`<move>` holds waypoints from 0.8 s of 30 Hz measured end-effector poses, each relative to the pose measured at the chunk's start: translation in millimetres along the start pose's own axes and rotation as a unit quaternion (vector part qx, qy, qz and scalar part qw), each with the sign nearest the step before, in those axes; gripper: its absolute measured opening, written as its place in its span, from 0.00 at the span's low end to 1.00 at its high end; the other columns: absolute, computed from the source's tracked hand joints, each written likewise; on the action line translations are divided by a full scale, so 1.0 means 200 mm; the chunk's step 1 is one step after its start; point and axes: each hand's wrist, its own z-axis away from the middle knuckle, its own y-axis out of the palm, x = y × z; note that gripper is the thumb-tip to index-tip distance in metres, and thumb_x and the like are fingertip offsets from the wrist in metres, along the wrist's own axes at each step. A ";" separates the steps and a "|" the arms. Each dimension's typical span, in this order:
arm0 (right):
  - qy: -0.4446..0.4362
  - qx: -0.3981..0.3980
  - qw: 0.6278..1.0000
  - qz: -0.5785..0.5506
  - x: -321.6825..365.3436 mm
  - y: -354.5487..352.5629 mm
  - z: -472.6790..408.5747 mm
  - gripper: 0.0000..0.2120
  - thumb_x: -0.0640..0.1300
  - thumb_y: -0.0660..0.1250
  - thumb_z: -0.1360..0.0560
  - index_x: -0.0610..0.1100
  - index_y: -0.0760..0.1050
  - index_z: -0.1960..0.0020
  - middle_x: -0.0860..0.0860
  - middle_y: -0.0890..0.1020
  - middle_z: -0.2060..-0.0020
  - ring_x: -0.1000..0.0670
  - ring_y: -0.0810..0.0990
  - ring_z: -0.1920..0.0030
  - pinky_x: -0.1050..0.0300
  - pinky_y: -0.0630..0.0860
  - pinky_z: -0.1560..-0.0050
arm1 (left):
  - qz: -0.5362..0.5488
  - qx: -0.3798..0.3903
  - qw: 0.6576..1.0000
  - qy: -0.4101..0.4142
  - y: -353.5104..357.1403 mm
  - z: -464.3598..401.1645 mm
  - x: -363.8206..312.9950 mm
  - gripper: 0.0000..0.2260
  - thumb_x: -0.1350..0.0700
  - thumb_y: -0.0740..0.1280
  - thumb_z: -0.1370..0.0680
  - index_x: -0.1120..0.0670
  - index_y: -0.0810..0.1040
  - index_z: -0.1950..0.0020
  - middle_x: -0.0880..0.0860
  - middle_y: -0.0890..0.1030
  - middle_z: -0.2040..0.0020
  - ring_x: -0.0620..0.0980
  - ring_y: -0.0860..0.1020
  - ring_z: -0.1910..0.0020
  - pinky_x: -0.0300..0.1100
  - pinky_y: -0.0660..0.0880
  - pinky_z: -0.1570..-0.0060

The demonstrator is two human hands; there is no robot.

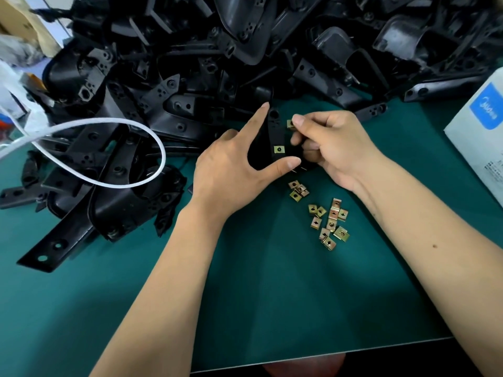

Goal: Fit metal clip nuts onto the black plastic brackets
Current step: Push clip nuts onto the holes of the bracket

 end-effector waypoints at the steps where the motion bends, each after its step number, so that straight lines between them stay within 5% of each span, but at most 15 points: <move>1: 0.001 0.001 1.000 -0.001 0.00 0.00 0.00 0.10 0.40 0.67 0.17 0.38 0.81 0.56 0.46 0.80 0.68 0.53 0.62 0.72 0.61 0.60 0.71 | -0.001 0.001 1.000 0.000 0.00 0.00 0.00 0.44 0.19 0.57 0.31 0.32 0.54 0.18 0.48 0.79 0.48 0.45 0.74 0.52 0.43 0.69 0.55; 24: 0.003 0.029 0.999 0.042 0.00 -0.01 0.00 0.10 0.41 0.68 0.18 0.36 0.79 0.55 0.50 0.76 0.72 0.54 0.64 0.75 0.60 0.61 0.72 | -0.008 -0.004 1.000 0.015 0.00 0.00 -0.02 0.44 0.21 0.62 0.33 0.33 0.57 0.19 0.47 0.76 0.55 0.48 0.77 0.53 0.47 0.77 0.52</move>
